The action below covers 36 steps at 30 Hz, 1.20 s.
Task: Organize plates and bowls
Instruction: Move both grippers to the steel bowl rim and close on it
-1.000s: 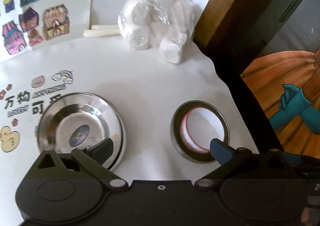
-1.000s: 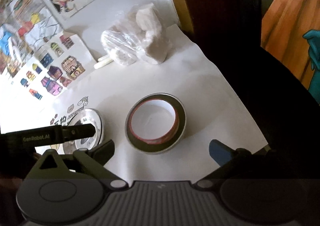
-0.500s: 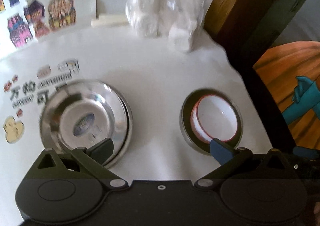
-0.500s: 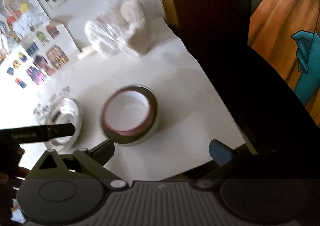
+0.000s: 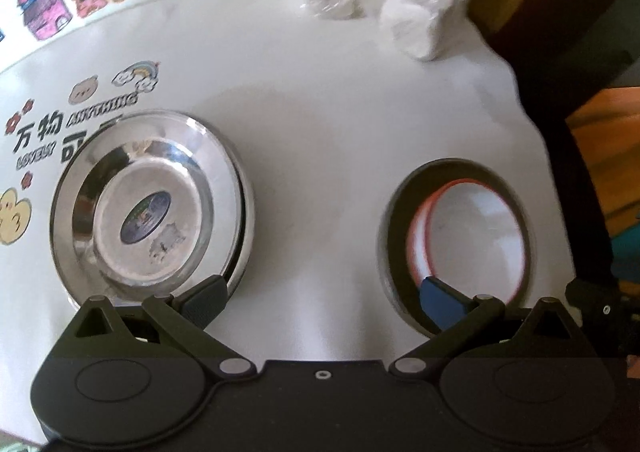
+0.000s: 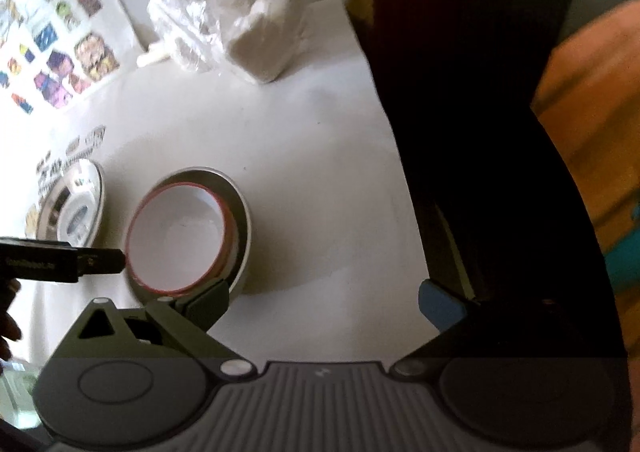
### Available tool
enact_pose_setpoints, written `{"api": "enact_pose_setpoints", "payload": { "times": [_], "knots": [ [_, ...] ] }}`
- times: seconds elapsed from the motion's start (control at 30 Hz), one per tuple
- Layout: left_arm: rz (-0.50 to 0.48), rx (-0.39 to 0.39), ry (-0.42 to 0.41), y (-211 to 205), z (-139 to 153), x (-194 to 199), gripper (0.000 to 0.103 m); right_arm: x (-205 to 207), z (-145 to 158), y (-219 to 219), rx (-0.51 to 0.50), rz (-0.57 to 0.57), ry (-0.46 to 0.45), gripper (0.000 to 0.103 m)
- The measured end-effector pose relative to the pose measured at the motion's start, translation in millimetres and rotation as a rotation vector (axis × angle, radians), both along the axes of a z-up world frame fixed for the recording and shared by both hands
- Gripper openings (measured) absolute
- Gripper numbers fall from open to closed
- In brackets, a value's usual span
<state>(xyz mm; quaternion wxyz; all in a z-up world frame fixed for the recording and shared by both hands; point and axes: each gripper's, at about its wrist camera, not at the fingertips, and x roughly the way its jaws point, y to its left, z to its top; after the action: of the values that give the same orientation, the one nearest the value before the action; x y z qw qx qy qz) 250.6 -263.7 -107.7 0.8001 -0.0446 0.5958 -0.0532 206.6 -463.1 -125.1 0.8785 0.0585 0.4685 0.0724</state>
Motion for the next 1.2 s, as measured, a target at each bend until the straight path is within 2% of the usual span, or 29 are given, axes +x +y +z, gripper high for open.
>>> {"api": "enact_pose_setpoints", "payload": {
  "times": [0.27,0.7,0.93,1.07,1.2],
  "knots": [
    [0.076,0.029,0.048,-3.5,-14.4,1.4,0.102,31.2,-12.3,4.6,-0.042,0.115,0.038,0.103],
    [0.098,0.069,0.059,-14.2,-17.5,2.1,0.102,50.0,-13.4,6.7,-0.035,0.203,0.046,0.103],
    [0.117,0.084,0.094,-18.2,-17.4,5.2,0.101,57.8,-12.6,15.1,-0.063,0.239,0.039,0.103],
    [0.134,0.059,0.136,-17.3,-23.4,6.5,0.098,61.7,-13.7,20.2,-0.093,0.255,0.034,0.103],
    [0.172,0.032,0.145,-13.4,-27.3,3.7,0.097,62.2,-14.2,21.3,-0.099,0.263,0.033,0.103]
  ]
}}
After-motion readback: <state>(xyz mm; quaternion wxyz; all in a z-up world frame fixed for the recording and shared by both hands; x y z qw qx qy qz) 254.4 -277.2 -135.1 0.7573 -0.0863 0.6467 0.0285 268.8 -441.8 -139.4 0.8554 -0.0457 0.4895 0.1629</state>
